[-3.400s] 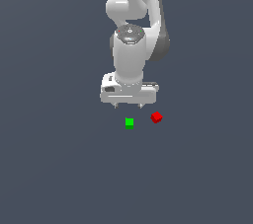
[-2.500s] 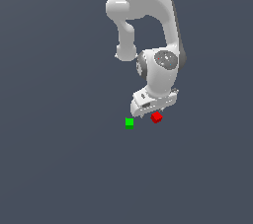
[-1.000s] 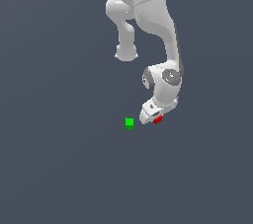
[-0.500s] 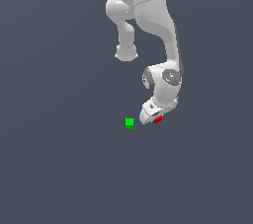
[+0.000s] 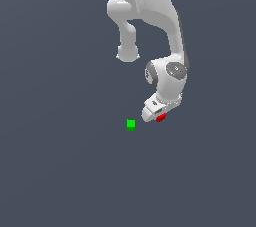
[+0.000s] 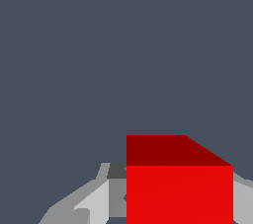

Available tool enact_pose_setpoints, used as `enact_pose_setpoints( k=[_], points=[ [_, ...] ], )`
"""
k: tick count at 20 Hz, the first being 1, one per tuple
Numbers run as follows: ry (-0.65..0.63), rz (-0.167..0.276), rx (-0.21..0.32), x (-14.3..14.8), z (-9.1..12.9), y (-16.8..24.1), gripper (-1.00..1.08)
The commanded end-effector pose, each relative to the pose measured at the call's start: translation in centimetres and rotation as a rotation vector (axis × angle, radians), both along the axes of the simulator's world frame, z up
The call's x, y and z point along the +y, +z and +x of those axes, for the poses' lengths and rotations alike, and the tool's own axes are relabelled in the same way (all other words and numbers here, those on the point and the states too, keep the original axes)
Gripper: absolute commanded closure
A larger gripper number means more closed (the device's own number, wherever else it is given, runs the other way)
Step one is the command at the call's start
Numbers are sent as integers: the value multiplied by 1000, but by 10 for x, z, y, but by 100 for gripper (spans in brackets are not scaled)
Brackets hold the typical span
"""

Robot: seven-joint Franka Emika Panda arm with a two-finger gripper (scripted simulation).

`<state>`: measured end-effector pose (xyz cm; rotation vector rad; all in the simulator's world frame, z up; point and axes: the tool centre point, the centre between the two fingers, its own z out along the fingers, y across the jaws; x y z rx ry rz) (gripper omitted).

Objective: Stack the red cube on top of the green cube.

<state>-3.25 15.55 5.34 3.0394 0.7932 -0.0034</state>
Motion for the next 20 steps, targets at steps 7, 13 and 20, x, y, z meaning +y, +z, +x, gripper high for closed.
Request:
enact_pose_setpoints(
  k=[7,13,20],
  points=[
    [1,0,-2,0,0,54,108],
    [1,1,-2,1,1,67,108],
    [0,1,-3,-14,4,59,108]
  ],
)
